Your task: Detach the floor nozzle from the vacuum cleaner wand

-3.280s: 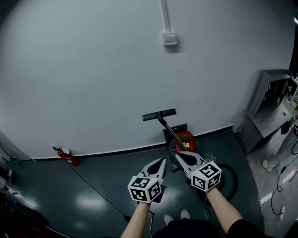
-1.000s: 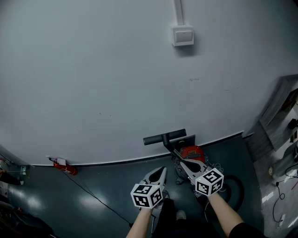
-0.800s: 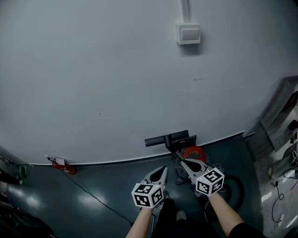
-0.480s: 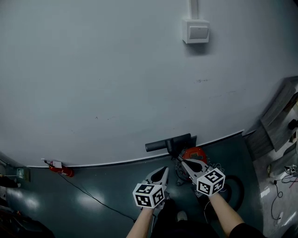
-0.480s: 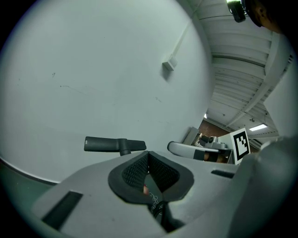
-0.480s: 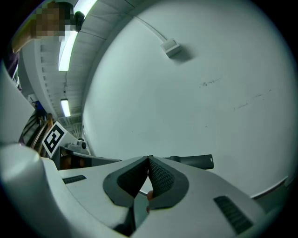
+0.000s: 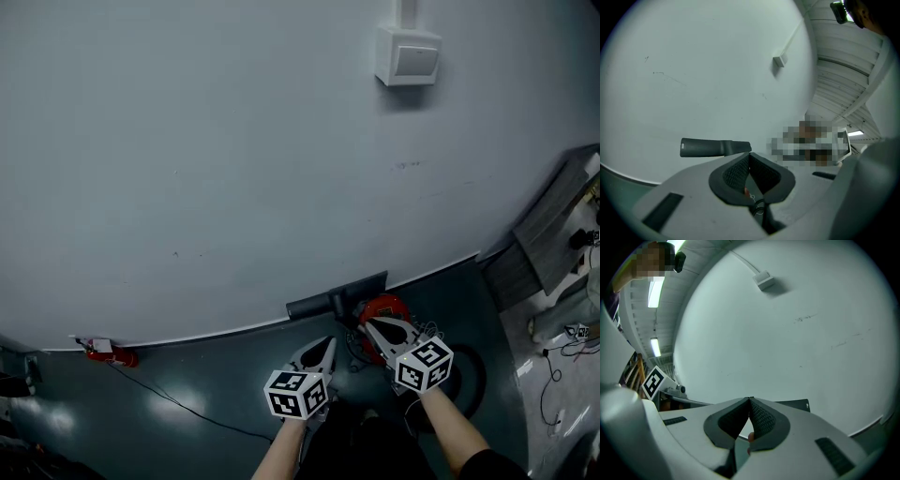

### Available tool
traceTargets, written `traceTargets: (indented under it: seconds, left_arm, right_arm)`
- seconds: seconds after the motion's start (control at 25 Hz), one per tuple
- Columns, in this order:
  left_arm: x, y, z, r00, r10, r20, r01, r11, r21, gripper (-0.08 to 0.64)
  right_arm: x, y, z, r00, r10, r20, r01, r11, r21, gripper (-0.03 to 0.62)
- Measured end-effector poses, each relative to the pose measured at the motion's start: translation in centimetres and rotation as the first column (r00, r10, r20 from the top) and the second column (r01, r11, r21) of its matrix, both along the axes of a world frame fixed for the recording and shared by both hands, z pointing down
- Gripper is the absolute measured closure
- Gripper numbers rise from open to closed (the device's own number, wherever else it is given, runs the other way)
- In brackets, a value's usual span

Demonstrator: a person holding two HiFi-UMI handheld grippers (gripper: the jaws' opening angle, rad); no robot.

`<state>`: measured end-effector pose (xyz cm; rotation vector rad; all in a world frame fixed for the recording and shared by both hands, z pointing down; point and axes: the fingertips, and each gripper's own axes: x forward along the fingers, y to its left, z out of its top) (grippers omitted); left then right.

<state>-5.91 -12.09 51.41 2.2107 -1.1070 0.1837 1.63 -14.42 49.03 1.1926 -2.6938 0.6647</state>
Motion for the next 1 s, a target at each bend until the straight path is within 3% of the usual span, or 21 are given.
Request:
traceTargets:
  seconds: [0.56,1.0]
  left_arm:
    - [0.5,-1.1,1.5,0.999,-0.033,-0.005,0.033,0.998,-0.044,0.555]
    - [1.8,-0.9,6.8,0.996,-0.083,-0.038,0.081,0.994,-0.067,0.554]
  right_arm:
    - [0.7,-1.3,2.2,0.999,-0.036,-0.009,0.036,0.998,-0.06,0.574]
    - [0.6,-1.8,7.0,0.984,-0.159,-0.081,0.15,0.982,-0.111,0.571]
